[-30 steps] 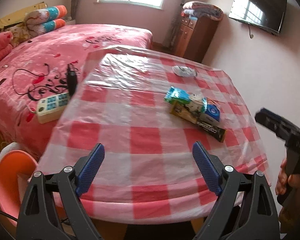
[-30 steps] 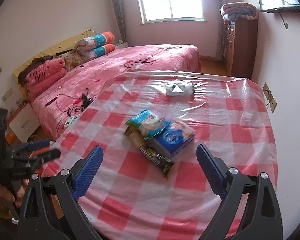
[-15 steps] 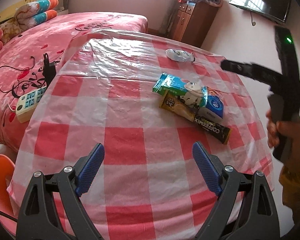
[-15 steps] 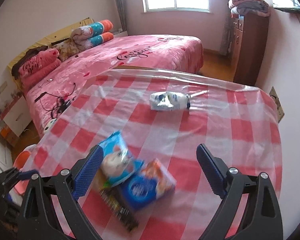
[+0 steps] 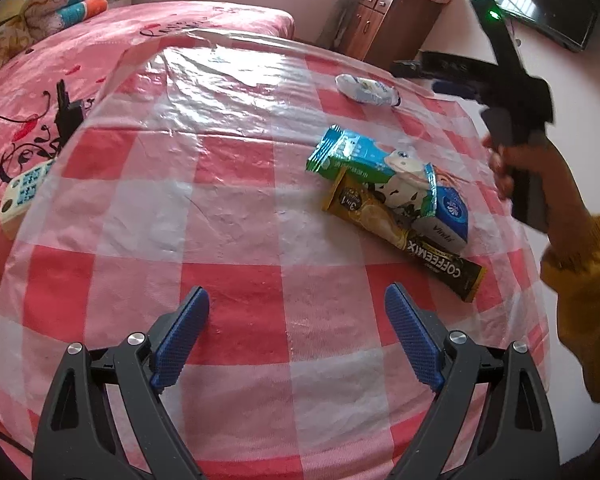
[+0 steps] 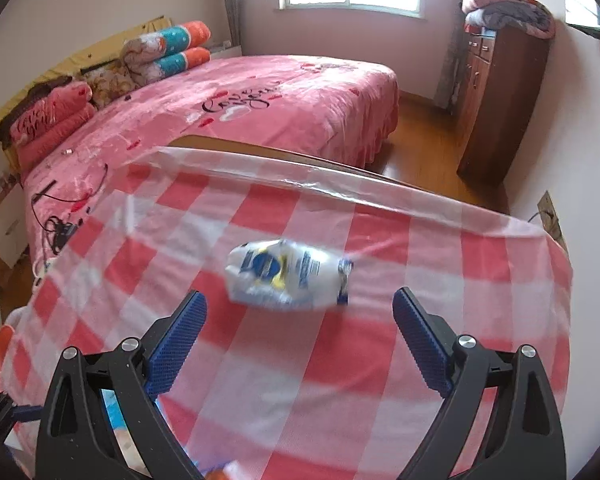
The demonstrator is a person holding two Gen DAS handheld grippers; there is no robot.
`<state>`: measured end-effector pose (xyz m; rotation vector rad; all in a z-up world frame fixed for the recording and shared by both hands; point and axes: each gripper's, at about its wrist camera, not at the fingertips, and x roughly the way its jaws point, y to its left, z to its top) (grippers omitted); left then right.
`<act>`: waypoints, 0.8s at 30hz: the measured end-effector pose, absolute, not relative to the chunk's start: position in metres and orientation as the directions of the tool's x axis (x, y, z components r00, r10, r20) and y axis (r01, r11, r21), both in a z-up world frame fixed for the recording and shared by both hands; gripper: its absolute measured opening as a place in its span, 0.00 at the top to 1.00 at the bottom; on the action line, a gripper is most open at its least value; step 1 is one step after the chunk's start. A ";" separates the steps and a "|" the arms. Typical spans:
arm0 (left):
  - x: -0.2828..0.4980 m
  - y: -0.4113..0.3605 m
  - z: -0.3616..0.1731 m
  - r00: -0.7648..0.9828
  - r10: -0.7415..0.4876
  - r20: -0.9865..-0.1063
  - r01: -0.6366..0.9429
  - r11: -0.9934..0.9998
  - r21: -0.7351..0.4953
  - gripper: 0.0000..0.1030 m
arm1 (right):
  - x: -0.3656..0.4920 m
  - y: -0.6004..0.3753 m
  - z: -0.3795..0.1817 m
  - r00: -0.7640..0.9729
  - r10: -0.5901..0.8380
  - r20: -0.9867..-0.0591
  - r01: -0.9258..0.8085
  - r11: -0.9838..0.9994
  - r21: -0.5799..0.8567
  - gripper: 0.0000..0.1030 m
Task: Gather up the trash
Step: 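Grasp the blue cartoon snack bag with the left tool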
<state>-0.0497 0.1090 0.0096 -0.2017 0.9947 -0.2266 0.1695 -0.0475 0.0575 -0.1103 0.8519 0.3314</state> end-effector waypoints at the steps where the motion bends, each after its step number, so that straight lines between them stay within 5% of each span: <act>1: -0.049 0.108 0.010 0.529 -0.278 -0.802 0.100 0.959 -0.267 0.12 | 0.176 -0.045 0.055 0.604 0.245 -0.758 -0.337 0.941 0.035 0.10; 13: -0.038 0.100 0.011 0.533 -0.309 -0.788 0.126 0.950 -0.287 0.12 | 0.227 -0.025 0.021 0.535 0.273 -0.799 -0.424 0.905 0.026 0.10; 24: -0.025 0.083 0.023 0.556 -0.370 -0.744 0.162 0.927 -0.339 0.12 | 0.198 -0.031 0.017 0.411 0.428 -0.805 -0.512 0.839 0.184 0.21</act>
